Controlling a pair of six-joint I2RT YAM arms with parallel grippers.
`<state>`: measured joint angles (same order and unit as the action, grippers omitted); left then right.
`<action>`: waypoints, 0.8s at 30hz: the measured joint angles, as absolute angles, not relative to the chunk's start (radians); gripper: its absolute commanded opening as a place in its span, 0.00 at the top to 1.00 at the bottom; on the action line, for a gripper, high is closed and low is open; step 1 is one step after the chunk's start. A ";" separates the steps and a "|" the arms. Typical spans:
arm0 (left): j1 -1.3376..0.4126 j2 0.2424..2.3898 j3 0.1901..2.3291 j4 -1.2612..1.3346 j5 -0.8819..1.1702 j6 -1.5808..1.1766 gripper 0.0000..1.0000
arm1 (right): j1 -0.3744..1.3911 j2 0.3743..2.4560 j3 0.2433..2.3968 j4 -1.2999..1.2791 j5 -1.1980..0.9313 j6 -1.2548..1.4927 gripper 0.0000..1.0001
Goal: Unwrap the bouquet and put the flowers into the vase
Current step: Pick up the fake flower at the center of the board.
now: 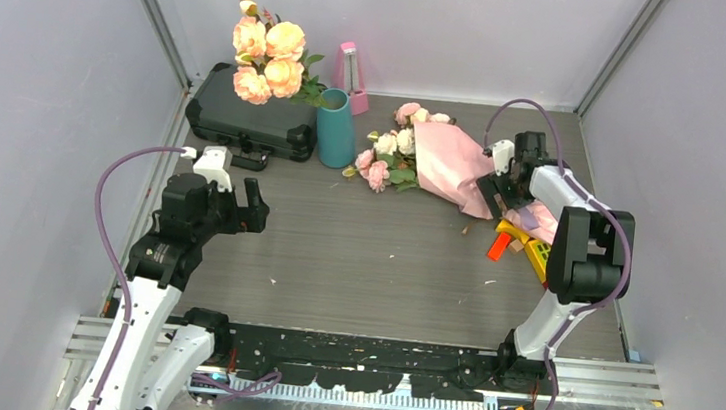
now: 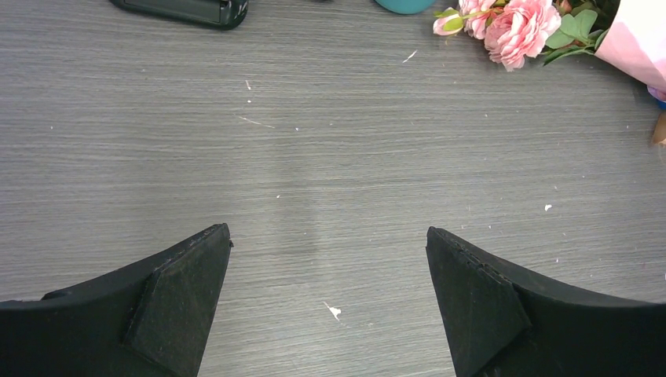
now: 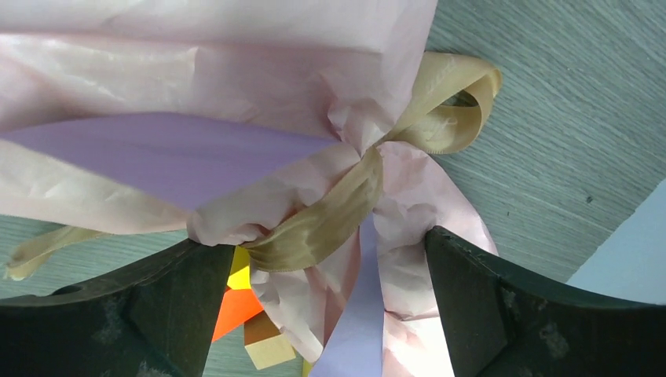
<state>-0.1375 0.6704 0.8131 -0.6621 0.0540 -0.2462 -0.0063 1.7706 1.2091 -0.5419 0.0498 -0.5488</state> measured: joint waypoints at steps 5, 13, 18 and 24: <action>-0.140 0.670 0.813 -0.662 0.054 -0.246 0.02 | -0.006 1.799 1.219 -0.540 0.040 -0.550 0.36; -0.145 0.670 0.813 -0.662 0.054 -0.246 0.02 | 0.023 1.791 1.208 -0.514 0.073 -0.548 0.65; -0.152 0.670 0.813 -0.662 0.054 -0.246 0.02 | 0.050 1.758 1.196 -0.516 0.097 -0.539 0.80; -0.160 0.669 0.813 -0.662 0.055 -0.246 0.02 | 0.068 1.718 1.190 -0.525 0.102 -0.500 1.00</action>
